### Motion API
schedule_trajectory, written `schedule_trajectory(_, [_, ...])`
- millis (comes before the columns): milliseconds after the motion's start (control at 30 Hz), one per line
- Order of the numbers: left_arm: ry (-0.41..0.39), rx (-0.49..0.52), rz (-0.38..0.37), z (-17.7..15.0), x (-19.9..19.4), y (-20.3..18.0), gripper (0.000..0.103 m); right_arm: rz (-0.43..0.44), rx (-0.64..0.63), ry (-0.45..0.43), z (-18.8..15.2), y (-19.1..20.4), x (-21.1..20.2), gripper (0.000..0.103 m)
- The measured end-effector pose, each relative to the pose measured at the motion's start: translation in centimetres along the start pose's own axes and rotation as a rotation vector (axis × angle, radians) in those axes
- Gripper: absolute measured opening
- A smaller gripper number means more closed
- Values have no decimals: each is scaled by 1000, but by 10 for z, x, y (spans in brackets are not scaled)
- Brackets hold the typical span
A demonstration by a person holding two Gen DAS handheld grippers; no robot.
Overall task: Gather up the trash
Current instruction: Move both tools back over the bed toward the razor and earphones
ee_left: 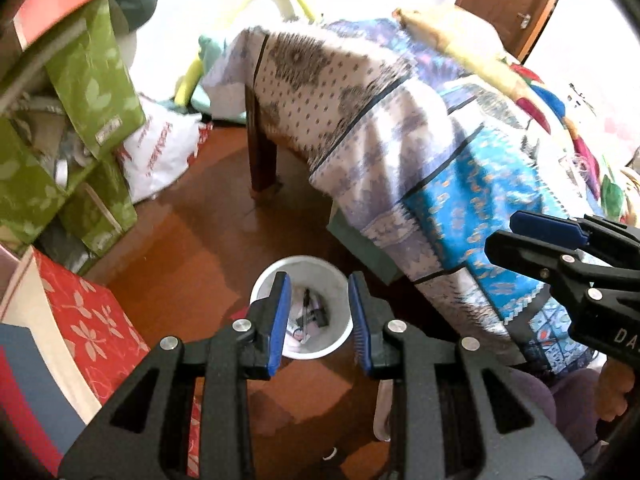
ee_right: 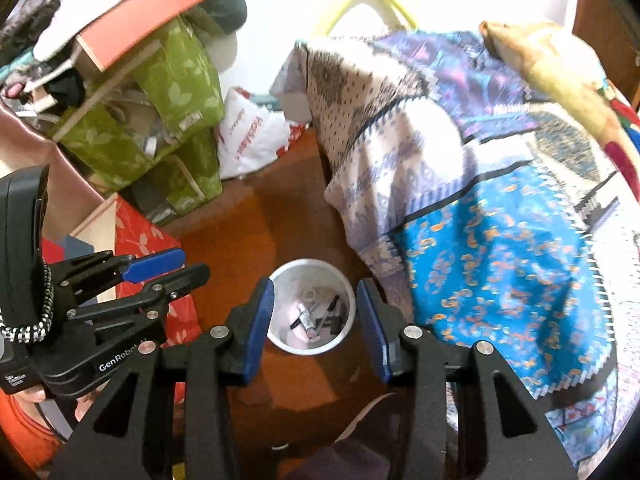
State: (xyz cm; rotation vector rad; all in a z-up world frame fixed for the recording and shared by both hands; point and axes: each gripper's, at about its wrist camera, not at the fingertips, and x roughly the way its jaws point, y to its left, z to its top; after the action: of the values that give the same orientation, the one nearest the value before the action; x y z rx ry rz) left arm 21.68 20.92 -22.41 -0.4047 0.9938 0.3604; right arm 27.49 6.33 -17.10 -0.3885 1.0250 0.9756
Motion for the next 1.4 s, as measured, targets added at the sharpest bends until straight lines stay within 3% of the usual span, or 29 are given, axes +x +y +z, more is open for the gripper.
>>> schedule_trajectory(267, [-114,68,-24,16,-57,-49,30,-55,40,-153,-7,-19,-71,40])
schedule_trajectory(633, [-215,195,-87,41,-95,-142,36,-156,141,-326,-25,-85,-158,40])
schedule_trajectory(1033, [-220,331,-164,70,-70,-250,37,-316,265,-375,-56,-184,-204,40])
schedule_trajectory(1400, [-173,385,-211,92,-15,-324,41,-387,371,-330,-74,-274,-199,40])
